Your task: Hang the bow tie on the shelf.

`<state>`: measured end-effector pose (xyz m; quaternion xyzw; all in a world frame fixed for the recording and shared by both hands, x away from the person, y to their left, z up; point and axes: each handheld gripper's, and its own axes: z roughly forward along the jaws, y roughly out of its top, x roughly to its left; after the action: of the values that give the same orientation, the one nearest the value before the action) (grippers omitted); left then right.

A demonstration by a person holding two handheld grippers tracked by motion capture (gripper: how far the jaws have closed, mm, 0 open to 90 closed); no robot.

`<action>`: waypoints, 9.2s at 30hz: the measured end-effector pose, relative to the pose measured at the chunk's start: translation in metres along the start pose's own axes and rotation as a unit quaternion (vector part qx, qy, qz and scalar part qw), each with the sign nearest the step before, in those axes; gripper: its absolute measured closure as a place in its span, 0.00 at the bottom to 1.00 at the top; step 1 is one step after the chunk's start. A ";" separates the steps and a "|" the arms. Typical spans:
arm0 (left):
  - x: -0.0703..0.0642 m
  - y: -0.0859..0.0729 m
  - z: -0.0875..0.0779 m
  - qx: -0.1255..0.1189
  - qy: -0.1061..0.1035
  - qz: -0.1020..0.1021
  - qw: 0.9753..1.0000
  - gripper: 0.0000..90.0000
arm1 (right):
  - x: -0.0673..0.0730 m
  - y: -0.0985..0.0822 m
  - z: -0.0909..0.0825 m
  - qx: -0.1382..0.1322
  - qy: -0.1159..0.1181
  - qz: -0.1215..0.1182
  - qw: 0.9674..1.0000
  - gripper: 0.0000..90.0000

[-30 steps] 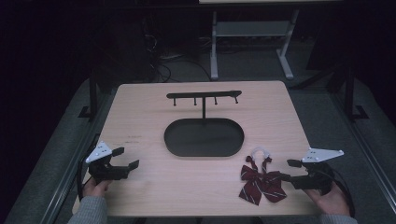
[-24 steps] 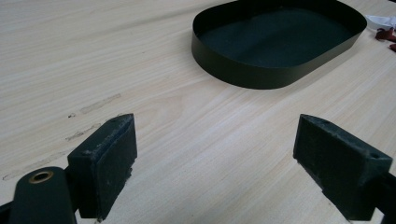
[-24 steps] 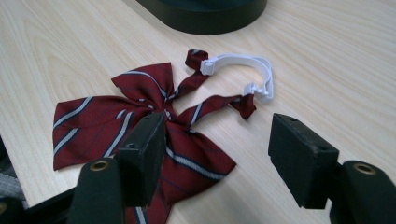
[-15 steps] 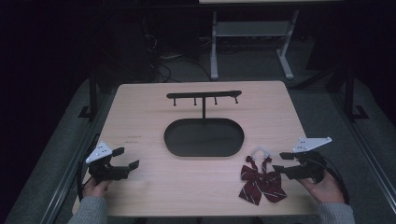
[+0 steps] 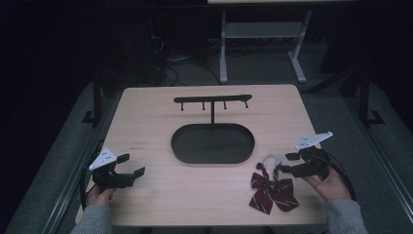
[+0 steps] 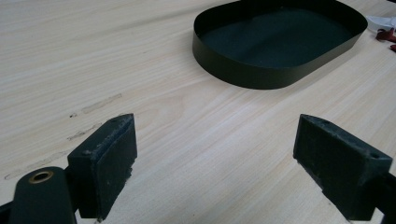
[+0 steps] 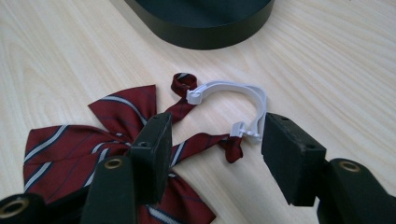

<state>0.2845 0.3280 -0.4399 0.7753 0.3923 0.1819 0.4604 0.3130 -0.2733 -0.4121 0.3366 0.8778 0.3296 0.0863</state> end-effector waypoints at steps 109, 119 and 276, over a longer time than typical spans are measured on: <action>-0.001 0.000 0.001 0.002 -0.003 0.004 1.000 0.14 | -0.011 0.007 0.045 -0.010 -0.051 0.049 0.997 0.98; -0.001 0.000 0.002 0.004 -0.003 0.007 1.000 0.14 | -0.002 0.016 0.035 -0.031 -0.050 0.032 0.998 0.98; 0.000 0.001 0.001 -0.006 -0.002 0.002 1.000 0.14 | 0.029 0.208 0.021 -0.082 -0.010 -0.085 0.993 0.98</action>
<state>0.2862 0.3272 -0.4396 0.7735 0.3888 0.1839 0.4654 0.4098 -0.1278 -0.2942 0.2564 0.8724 0.3883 0.1500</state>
